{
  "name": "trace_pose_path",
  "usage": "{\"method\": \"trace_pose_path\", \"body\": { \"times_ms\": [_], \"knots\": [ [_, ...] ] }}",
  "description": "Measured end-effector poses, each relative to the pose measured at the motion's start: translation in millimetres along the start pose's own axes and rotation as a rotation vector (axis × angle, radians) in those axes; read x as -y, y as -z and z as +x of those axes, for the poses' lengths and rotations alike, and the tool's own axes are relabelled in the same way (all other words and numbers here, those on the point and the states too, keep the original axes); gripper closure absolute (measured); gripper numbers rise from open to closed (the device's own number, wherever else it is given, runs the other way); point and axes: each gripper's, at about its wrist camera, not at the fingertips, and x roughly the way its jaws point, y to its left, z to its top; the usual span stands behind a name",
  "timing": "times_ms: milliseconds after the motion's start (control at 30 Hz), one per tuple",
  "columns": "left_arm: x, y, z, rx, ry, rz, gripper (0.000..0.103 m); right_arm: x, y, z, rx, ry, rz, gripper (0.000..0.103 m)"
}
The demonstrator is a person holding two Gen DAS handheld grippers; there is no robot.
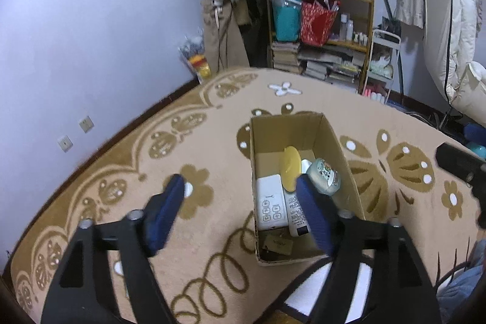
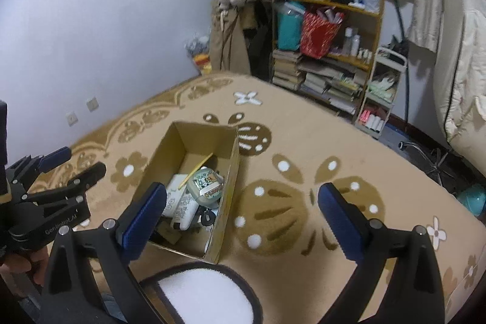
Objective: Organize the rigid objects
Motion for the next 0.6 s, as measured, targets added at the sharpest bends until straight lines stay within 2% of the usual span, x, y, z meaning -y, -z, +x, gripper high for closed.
{"method": "trace_pose_path", "body": {
  "times_ms": [200, 367, 600],
  "knots": [
    [-1.0, 3.0, -39.0, 0.101, -0.015, 0.020, 0.006, 6.4, 12.4, -43.8, 0.076, 0.005, 0.020, 0.000],
    [-3.2, 11.7, -68.6, 0.193, -0.022, -0.002, 0.001, 16.3, 30.0, -66.2, 0.115, 0.005, 0.028, 0.000],
    [2.1, 24.4, -89.7, 0.243, -0.032, -0.004, 0.000, 36.5, 55.8, -82.6, 0.161, 0.006, 0.100, 0.000]
  ]
}}
